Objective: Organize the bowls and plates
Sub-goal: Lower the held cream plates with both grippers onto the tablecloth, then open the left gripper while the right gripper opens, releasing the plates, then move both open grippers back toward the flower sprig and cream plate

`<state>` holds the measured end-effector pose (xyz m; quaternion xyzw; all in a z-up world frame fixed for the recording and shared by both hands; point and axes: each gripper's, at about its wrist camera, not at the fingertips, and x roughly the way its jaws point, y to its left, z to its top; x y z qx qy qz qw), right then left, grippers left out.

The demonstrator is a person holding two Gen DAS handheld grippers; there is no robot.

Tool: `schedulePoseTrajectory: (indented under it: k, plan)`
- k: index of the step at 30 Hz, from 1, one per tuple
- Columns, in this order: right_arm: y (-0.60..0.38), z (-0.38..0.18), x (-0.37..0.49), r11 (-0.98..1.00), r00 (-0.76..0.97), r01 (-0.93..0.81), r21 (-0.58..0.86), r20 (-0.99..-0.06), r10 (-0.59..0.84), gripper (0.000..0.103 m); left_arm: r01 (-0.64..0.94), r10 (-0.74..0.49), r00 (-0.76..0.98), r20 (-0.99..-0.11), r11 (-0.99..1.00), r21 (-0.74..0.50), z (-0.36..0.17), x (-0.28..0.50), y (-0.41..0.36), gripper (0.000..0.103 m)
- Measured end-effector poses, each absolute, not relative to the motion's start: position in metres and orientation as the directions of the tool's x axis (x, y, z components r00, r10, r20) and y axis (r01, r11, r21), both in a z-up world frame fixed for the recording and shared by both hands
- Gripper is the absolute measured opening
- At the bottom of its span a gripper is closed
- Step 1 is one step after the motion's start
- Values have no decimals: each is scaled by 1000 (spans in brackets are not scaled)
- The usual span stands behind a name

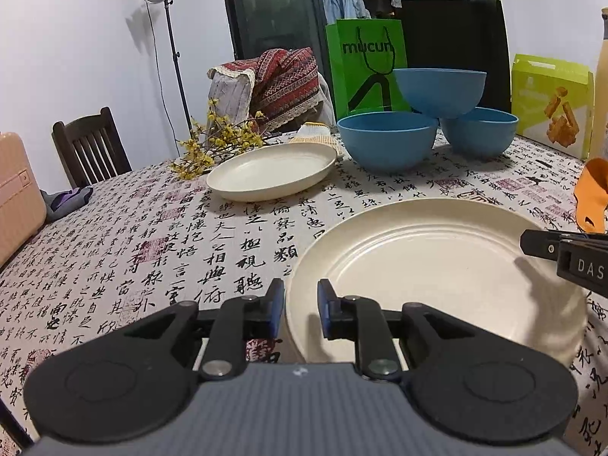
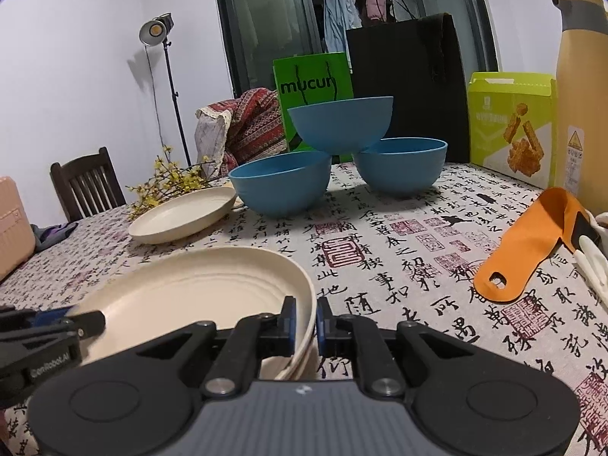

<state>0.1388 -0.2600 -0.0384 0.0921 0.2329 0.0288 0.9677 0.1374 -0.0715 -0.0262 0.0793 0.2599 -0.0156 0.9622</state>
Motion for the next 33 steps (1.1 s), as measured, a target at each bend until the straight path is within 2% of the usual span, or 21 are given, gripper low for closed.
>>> schedulePoseTrajectory:
  k: [4,6,7,8,9,11,12,17,18,19,20,22,33]
  plan:
    - [-263,-38,139,978,891,-23,206,-440,114,13,68,9,863,-506,988,135,-25,139,-71,29]
    - [-265,-37,139,976,892,-27,217,-436,122,13,63,6,862,-507,991,120,-23,140,-68,42]
    - [-266,-37,139,974,891,-29,224,-435,127,14,60,5,862,-507,992,111,-22,140,-66,44]
    - [-268,-36,139,973,891,-29,230,-434,130,18,57,2,863,-505,993,100,-20,140,-63,50]
    - [-270,-36,139,970,891,-33,241,-432,137,22,55,-2,864,-504,994,91,-18,140,-61,57]
    - [-275,-34,139,963,891,-42,266,-426,156,38,53,-11,867,-498,996,69,-14,139,-55,67]
    - [-277,-33,139,961,891,-45,274,-424,163,40,53,-18,871,-492,997,57,-12,138,-52,72]
    - [-280,-27,136,957,894,-68,282,-409,184,71,63,-42,891,-452,998,31,-2,131,-41,91]
    - [-280,-26,135,957,895,-79,279,-404,192,75,66,-50,895,-444,998,21,0,129,-38,100]
    - [-280,-25,134,956,895,-88,279,-399,199,86,65,-55,899,-434,998,10,2,127,-35,103]
    - [-280,-23,132,955,896,-99,280,-393,208,96,66,-60,903,-425,998,-1,4,125,-32,103]
    - [-279,-20,130,953,896,-113,280,-386,219,103,73,-74,907,-414,997,-17,9,122,-27,103]
    - [-275,-2,128,959,903,-115,258,-376,210,103,57,-61,924,-377,998,-23,31,110,-11,103]
